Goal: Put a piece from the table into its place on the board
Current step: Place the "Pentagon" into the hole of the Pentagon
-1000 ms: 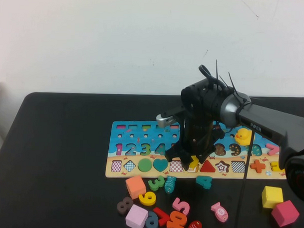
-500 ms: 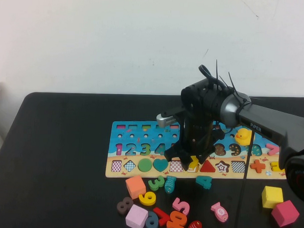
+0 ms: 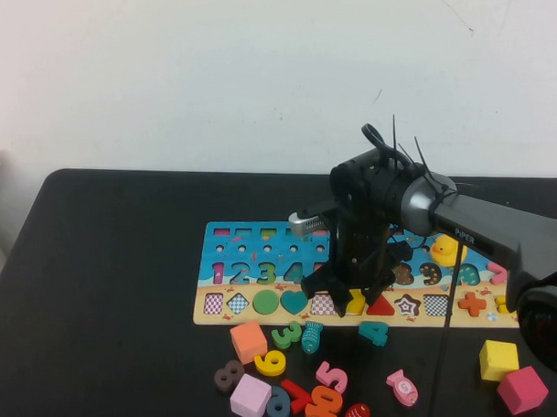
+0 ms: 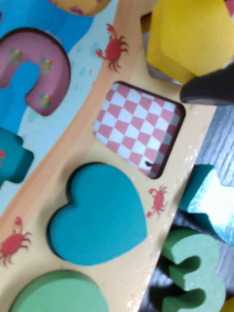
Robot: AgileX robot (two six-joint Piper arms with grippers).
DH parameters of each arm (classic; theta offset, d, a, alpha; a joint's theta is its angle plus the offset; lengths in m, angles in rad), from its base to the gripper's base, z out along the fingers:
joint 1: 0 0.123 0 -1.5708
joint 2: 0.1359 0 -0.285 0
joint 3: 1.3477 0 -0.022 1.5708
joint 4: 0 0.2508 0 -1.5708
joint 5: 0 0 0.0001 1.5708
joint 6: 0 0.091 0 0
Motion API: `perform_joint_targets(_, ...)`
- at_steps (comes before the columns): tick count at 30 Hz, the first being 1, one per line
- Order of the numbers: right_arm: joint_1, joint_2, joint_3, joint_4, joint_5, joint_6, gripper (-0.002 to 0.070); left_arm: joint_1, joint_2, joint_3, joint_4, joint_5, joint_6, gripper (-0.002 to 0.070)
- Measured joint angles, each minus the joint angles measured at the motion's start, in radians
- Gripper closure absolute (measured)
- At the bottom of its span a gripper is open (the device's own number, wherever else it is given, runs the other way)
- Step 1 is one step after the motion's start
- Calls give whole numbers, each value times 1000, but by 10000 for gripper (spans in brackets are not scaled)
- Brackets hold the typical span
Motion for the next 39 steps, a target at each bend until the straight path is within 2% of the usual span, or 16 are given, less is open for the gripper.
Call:
perform_joint_targets(8,0,0,0,0,-2,8,279,0,0,0,0,0,0,676)
perform_joint_targets(13,2,0,0,0,-2,10,163,0,0,0,0,0,0,676)
perform_joint_targets(15,2,0,0,0,-2,10,139,0,0,0,0,0,0,676)
perform_joint_targets(24,2,-27,0,-9,-2,0,129,0,0,0,0,0,0,676)
perform_joint_targets(26,2,-49,0,-17,0,-8,160,0,0,0,0,0,0,676)
perform_joint_targets(29,2,-83,0,-25,12,-18,264,0,0,0,0,0,0,676)
perform_joint_targets(33,2,-93,0,-17,25,-38,514,0,0,0,0,0,0,676)
perform_joint_targets(35,2,-93,0,-4,28,-40,608,0,0,0,0,0,0,676)
perform_joint_targets(37,2,-93,0,2,28,-40,648,0,0,0,0,0,0,676)
perform_joint_targets(39,2,-93,0,3,35,-42,657,0,0,0,0,0,0,676)
